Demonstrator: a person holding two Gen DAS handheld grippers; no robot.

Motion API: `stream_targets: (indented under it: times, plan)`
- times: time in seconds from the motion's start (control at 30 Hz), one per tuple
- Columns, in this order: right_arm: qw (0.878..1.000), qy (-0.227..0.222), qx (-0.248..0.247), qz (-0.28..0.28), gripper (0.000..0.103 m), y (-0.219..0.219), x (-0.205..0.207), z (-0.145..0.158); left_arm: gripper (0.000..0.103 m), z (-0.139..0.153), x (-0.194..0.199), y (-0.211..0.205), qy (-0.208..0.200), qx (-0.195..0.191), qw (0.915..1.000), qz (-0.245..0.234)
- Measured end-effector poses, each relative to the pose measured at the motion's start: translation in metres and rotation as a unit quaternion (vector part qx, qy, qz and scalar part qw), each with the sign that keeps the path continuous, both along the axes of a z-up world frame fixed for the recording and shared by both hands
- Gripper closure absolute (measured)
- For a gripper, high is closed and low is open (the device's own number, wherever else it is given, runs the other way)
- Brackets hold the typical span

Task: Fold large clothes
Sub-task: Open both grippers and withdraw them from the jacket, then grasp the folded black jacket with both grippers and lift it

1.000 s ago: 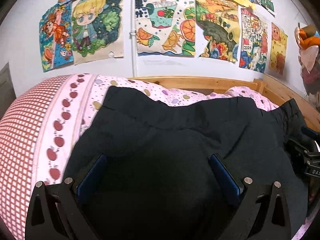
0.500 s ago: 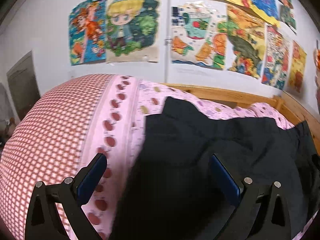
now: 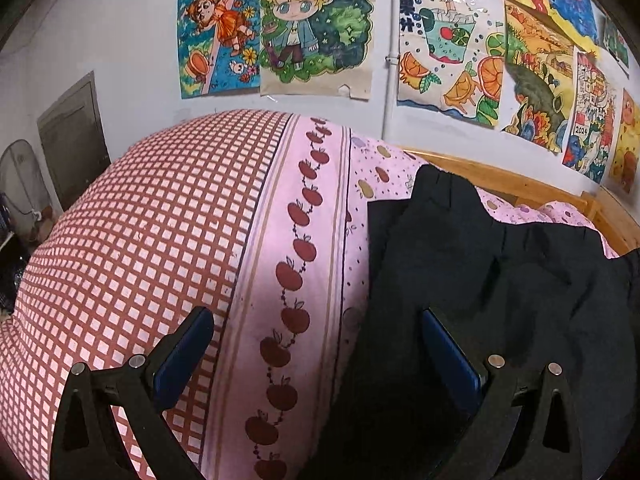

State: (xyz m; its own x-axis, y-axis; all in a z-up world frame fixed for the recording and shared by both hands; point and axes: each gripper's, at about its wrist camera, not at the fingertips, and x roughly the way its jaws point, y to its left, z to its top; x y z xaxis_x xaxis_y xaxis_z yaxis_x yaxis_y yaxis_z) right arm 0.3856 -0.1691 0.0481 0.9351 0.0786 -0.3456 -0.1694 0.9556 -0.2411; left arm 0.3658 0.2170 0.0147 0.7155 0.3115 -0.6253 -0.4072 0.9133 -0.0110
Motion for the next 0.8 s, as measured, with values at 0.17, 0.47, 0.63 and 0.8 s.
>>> stream_targets:
  times: [0.17,0.47,0.63,0.8]
  plan:
    - [0.999,0.024,0.017,-0.032,0.001,-0.033,0.01,-0.008,0.0,-0.006,0.001,-0.005,0.006,0.013,0.9999,-0.007]
    - [0.987,0.114,0.056,-0.1,0.001,-0.108,0.042,-0.04,0.0,-0.01,0.003,-0.017,0.013,0.057,0.9979,-0.026]
    - [0.98,0.158,0.083,-0.086,0.001,-0.128,0.056,-0.062,0.0,-0.014,0.003,-0.021,0.012,0.075,0.9966,-0.033]
    - [0.975,0.188,0.094,-0.071,0.001,-0.13,0.071,-0.08,0.0,-0.018,0.006,-0.024,0.01,0.084,0.9955,-0.044]
